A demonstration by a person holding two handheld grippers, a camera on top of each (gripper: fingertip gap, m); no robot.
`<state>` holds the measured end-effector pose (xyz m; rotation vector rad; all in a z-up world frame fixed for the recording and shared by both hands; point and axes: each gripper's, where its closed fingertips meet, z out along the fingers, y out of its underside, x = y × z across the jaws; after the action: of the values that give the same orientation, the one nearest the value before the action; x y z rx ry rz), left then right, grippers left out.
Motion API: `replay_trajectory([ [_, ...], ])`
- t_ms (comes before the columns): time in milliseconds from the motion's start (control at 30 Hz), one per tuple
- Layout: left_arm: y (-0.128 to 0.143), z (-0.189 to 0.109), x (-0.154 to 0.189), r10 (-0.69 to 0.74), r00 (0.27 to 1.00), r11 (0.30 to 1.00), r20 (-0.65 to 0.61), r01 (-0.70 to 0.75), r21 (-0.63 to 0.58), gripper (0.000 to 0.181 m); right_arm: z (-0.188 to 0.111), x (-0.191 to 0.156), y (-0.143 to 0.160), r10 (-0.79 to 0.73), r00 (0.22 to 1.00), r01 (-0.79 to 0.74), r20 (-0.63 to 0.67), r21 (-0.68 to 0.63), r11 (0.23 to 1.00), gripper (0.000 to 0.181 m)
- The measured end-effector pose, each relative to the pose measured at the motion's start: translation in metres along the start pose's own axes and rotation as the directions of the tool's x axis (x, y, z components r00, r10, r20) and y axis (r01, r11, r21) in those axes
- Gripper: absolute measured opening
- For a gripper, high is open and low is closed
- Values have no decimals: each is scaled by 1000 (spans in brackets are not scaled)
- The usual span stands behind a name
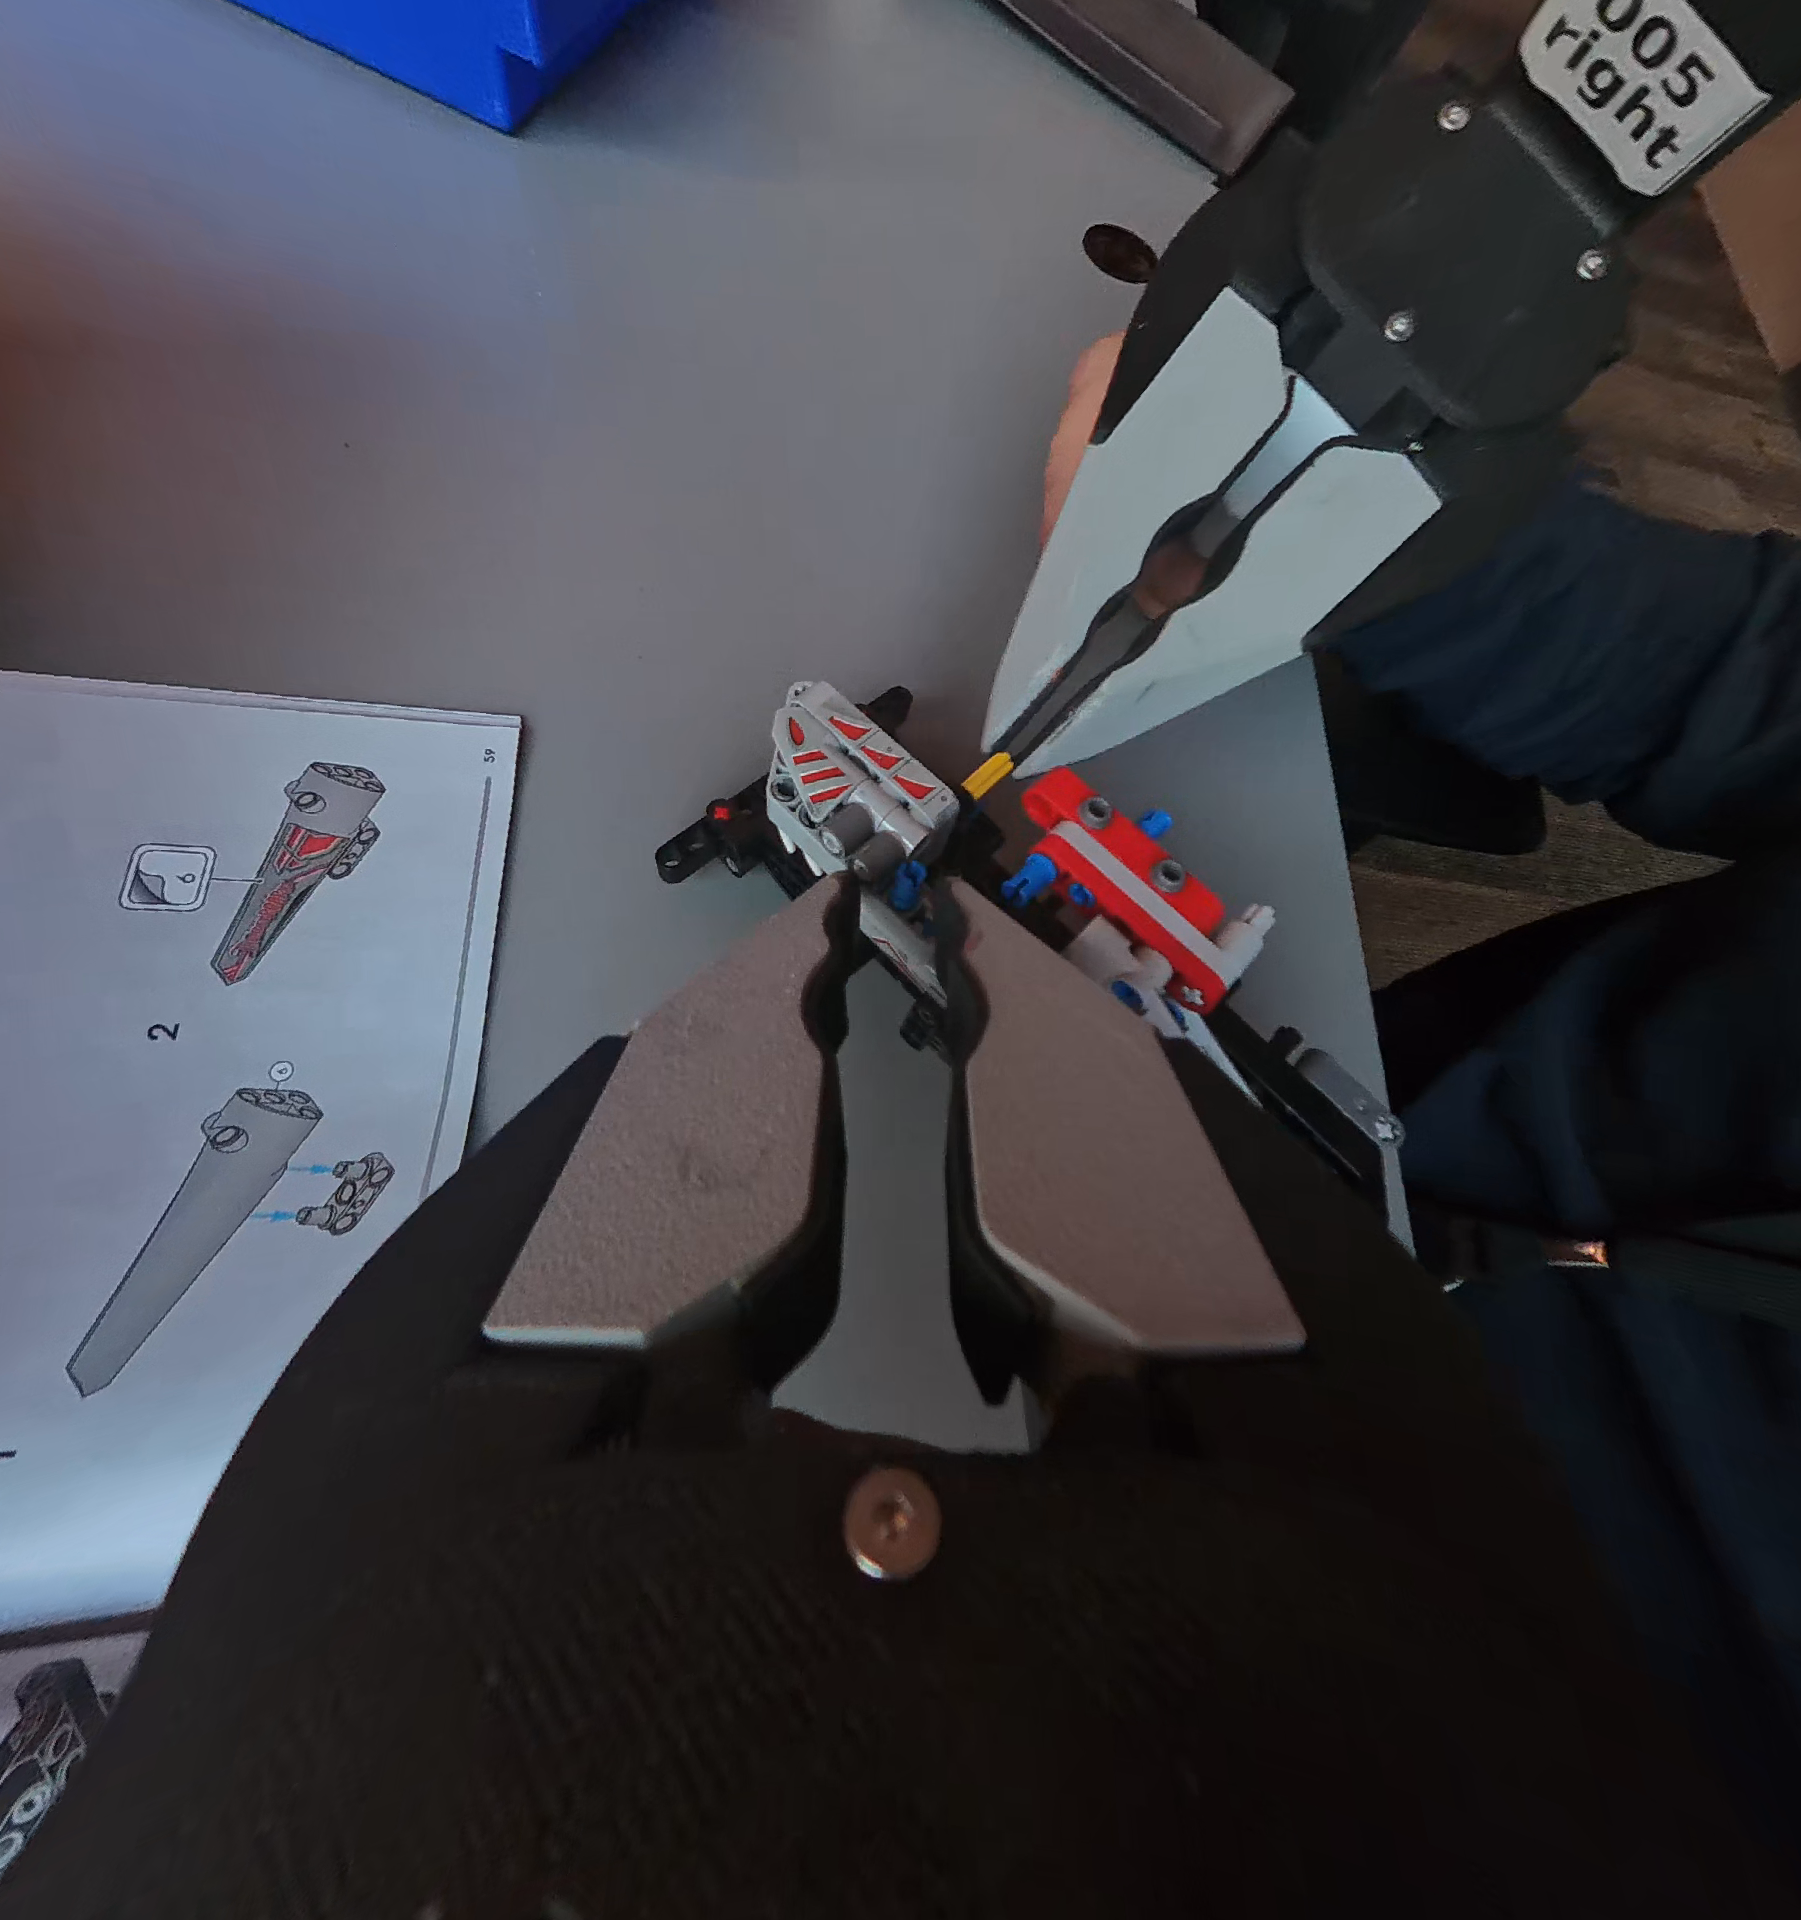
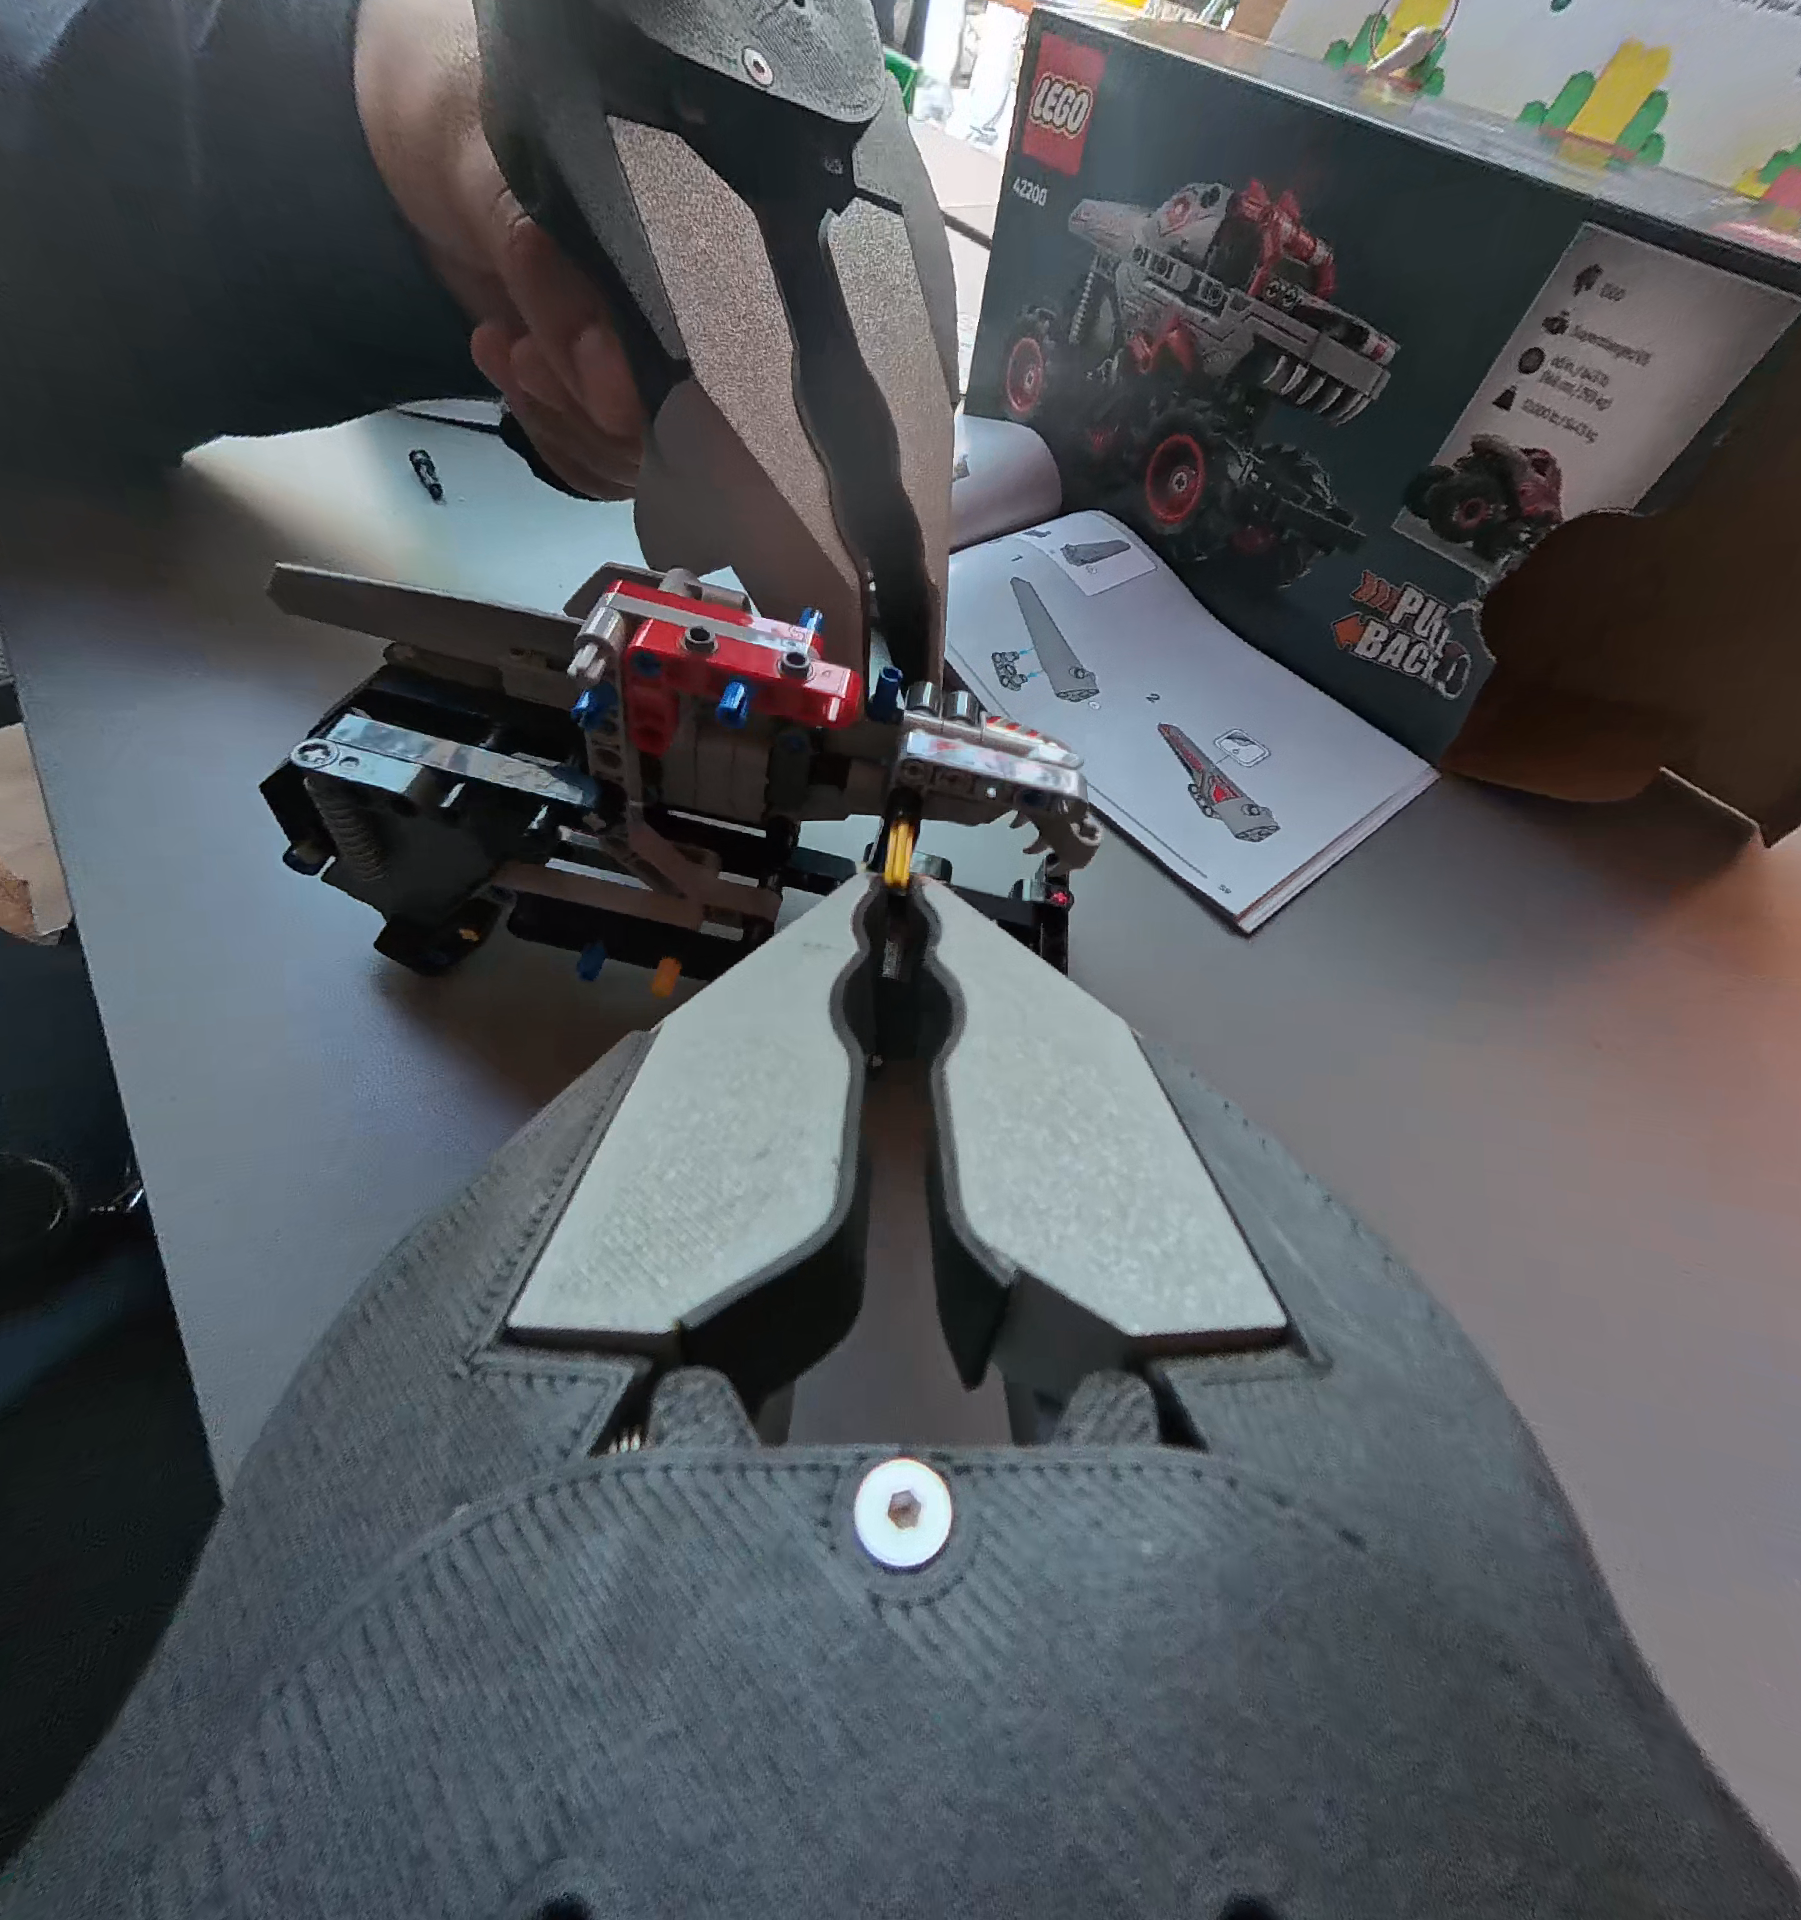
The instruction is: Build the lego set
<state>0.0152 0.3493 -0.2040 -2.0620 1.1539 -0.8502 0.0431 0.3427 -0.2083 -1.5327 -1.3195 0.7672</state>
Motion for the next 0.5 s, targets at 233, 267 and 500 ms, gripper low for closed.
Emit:
replay_trajectory([
  [233,-1,1,-2,21,1000,1000,10,-21,6,8,2,-1,1,23,999,-23,46,-8,1000,0],
  [267,-1,1,-2,21,1000,1000,15,-21,5,8,2,0,1,16,999,-15,43,-13,1000,0],
  [500,-1,1,-4,23,999,1000,39,-23,-6,8,3,1,1,12,999,-11,36,-33,999,1],
])
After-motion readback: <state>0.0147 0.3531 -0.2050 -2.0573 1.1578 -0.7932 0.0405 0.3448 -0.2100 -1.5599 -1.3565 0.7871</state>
